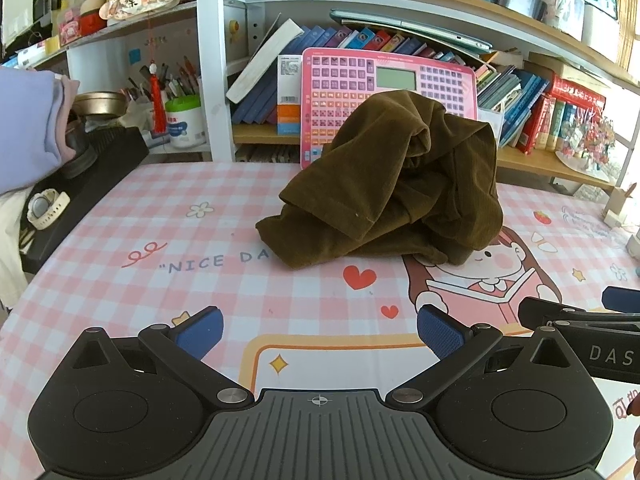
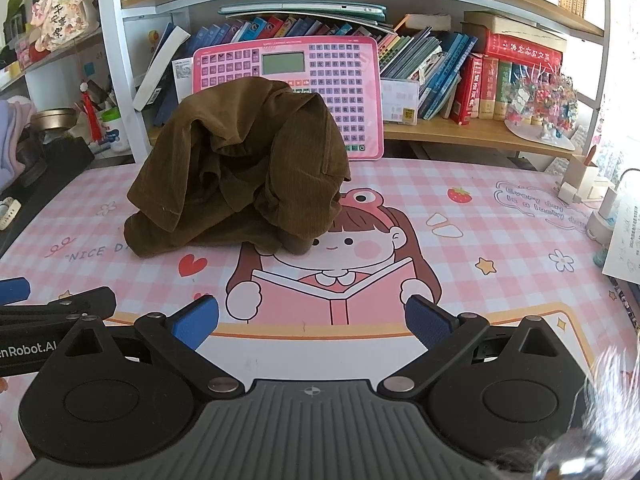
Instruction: Fold clothes
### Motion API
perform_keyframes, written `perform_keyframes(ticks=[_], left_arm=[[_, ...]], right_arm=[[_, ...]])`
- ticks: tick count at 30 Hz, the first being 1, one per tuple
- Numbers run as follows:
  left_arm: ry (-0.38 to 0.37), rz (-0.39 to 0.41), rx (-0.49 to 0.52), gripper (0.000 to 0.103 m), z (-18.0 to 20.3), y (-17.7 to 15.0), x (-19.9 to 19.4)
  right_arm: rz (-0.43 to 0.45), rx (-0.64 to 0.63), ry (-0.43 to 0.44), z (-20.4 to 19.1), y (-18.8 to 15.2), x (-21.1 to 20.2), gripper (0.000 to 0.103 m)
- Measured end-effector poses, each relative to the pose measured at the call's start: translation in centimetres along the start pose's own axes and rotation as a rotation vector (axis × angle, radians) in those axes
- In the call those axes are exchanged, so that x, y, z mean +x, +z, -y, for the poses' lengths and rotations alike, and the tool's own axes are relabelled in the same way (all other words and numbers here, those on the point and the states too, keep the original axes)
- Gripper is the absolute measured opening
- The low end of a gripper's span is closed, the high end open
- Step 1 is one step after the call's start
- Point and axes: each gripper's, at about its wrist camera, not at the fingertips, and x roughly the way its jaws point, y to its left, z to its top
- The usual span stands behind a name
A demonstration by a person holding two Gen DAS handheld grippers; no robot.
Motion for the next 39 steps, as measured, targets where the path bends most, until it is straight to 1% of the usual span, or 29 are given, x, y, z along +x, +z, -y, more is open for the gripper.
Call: perform_keyframes(ticks=[39], left_arm=[[0.012, -0.008, 0.003, 0.103, -0.17, 0.27, -0.30]], right_arm=[[-0.005, -0.006, 0.005, -0.12, -0.03, -0.09, 0.101]])
